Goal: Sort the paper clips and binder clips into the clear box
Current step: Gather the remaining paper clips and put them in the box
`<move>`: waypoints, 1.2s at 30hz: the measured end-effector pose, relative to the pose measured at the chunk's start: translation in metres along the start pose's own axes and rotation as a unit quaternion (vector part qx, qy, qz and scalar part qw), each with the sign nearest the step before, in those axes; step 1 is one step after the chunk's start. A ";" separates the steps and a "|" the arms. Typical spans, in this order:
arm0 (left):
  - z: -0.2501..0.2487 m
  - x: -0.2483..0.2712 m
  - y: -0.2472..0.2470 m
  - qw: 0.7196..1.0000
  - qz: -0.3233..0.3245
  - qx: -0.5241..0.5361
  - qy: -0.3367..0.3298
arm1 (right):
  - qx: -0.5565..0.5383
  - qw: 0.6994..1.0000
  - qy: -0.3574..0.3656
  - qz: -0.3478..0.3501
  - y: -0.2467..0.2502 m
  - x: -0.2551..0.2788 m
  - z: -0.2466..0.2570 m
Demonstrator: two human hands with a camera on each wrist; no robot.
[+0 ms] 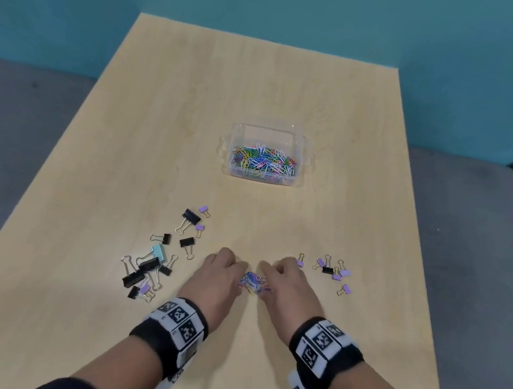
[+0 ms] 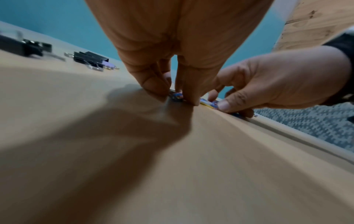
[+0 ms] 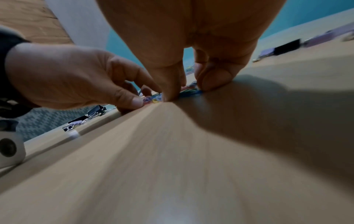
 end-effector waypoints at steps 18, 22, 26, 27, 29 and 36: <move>-0.002 -0.020 0.011 0.997 0.050 -0.029 0.043 | 0.076 0.992 0.089 0.038 0.002 -0.025 0.009; 0.003 -0.020 0.011 0.995 0.063 0.001 0.076 | 0.074 0.992 0.083 0.057 0.004 -0.028 0.005; 0.009 -0.020 0.015 0.991 0.075 0.041 0.100 | 0.033 0.993 0.059 0.093 0.009 -0.032 0.001; 0.011 -0.022 0.016 0.990 0.081 0.047 0.103 | 0.019 0.992 0.051 0.110 0.011 -0.035 0.000; 0.013 -0.030 0.025 0.988 0.092 0.058 0.105 | 0.001 0.989 0.045 0.142 0.019 -0.043 -0.001; 0.008 -0.126 0.108 0.996 -0.044 0.033 0.064 | 0.041 0.992 0.078 0.088 0.090 -0.129 0.010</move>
Point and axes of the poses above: each hand's wrist, its own x-axis away from the middle knuckle, its own y-axis out of the back of the hand, z = x × y, the point moved 6 cm from there along -x, towards the middle knuckle, and after that the axes turned 9 degrees about -z, right-handed, at the moved point
